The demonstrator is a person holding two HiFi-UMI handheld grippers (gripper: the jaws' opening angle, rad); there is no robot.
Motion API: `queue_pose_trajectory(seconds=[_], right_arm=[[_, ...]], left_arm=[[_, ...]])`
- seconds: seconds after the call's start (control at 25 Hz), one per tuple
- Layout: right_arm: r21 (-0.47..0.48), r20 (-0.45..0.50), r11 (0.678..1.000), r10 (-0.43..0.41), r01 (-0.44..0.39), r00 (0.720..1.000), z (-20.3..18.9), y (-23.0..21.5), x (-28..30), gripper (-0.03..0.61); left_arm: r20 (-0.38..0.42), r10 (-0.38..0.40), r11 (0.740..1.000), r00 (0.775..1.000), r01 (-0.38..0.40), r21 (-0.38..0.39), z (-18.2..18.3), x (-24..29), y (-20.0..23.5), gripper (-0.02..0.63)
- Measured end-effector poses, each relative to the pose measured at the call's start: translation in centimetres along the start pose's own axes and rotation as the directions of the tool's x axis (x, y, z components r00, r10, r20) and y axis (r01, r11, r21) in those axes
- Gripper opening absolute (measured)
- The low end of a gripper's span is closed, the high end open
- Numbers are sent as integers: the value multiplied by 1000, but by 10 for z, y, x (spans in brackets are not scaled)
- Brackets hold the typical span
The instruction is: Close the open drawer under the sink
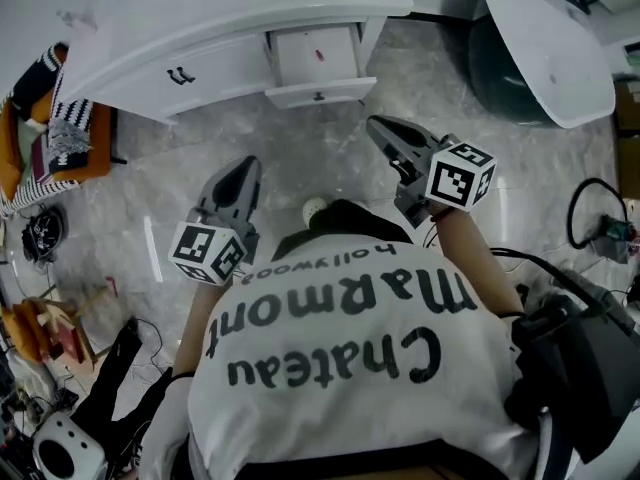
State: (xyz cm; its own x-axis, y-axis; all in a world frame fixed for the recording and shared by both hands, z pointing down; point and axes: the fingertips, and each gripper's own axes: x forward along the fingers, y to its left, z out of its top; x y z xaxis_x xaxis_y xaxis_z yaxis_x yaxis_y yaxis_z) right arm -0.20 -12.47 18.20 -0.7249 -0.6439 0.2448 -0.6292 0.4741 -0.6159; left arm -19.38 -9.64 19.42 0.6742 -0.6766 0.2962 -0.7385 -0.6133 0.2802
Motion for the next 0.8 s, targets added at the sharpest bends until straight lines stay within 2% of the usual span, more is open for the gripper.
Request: queue_pose_trajectory(seconds=[0.08,0.16,0.36,0.56,0.8], right_arm=[[72,12,997,9,-10,1000,1,-8,7,12],[105,10,995,4,-5,1000,-4,-23,14,11],[183,-54,983,11,-1,998,-31,-64,44,11],[165,-137,986,16,7,990,-73,-106,75,11],[138,-171,990,21,3,985,-106,-141,76,11]], left_arm=[[-32,-2,1000,999,1,-30,-14,0,5,8],[-45,0,998,999,-2,-64,-25,3,9,8],[-61,31,986,998,-41,-159,-56,4,30,8],[-112,67,971,991,-91,-221,-100,19,53,8],[-114,43,953,993,-75,-294,-122,46,31,8]])
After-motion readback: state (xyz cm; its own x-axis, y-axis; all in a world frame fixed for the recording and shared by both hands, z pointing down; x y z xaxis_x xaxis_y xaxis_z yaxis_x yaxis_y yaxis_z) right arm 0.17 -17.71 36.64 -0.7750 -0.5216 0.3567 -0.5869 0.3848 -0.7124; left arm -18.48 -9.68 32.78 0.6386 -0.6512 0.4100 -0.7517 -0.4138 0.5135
